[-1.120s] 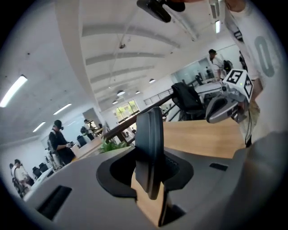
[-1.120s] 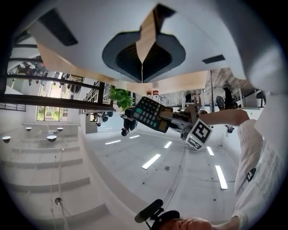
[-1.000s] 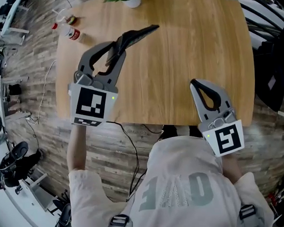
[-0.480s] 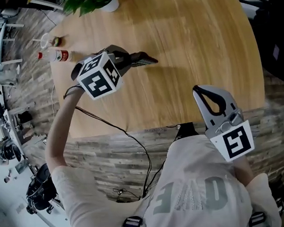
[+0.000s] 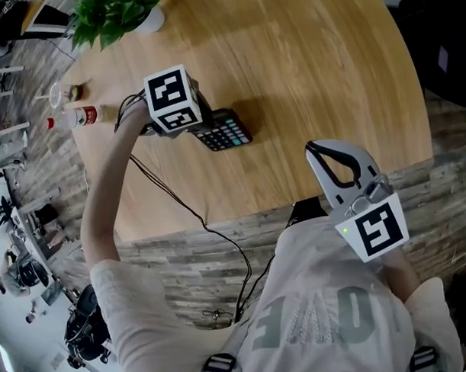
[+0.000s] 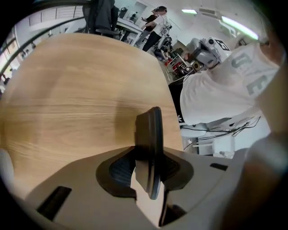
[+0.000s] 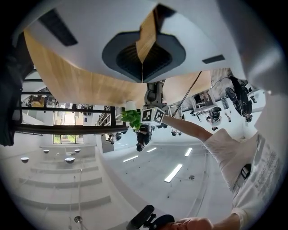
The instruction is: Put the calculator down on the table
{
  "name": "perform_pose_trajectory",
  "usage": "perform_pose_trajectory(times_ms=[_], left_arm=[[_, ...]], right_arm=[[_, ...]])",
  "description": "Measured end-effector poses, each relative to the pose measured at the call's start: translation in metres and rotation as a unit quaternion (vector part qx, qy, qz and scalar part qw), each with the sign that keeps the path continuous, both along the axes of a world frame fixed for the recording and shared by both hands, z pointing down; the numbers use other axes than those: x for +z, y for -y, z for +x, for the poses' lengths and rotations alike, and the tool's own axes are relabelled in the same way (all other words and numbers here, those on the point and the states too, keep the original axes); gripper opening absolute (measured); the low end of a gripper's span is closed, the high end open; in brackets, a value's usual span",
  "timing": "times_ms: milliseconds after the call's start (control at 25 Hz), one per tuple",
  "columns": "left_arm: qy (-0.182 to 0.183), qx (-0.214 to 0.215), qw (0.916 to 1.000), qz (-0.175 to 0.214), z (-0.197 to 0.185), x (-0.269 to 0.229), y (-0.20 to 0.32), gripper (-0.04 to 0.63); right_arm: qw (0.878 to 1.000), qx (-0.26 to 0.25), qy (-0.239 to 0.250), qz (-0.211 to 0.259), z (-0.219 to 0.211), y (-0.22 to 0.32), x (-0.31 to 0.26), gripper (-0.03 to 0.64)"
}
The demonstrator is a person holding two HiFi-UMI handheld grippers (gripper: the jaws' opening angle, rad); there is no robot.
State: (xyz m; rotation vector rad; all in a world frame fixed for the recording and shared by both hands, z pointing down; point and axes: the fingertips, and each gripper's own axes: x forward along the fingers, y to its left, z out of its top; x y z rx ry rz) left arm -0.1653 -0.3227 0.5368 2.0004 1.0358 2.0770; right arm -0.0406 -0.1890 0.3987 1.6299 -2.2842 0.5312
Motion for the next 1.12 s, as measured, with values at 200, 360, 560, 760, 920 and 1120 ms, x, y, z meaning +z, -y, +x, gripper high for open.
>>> perform_pose_trajectory(times_ms=[200, 360, 560, 760, 920, 1120], left_arm=[[0.044, -0.015, 0.9967, -0.067, 0.013, 0.023, -0.006, 0.112], [0.061, -0.01, 0.9951, -0.078, 0.019, 0.035, -0.003, 0.112], [0.053, -0.02, 0.9957, -0.073, 0.021, 0.049, 0.002, 0.112], [0.036, -0.029, 0.9968, -0.065, 0.025, 0.056, 0.006, 0.117], [0.001, -0.032, 0.9988, -0.039, 0.026, 0.055, 0.007, 0.129], [-0.044, -0.039, 0.9975, 0.039, 0.031, 0.056, 0.02, 0.231]], right_arm=[[1.0, -0.003, -0.006, -0.015, 0.01, 0.008, 0.012, 0.02], [0.999, -0.013, -0.026, -0.017, 0.013, 0.013, 0.018, 0.02], [0.999, -0.016, -0.03, -0.022, 0.013, 0.017, 0.021, 0.02], [0.999, -0.019, -0.028, -0.026, 0.009, 0.016, 0.025, 0.02], [0.998, -0.034, -0.04, -0.024, 0.001, 0.012, 0.024, 0.02], [0.998, -0.046, -0.037, -0.015, -0.01, 0.008, 0.018, 0.02]])
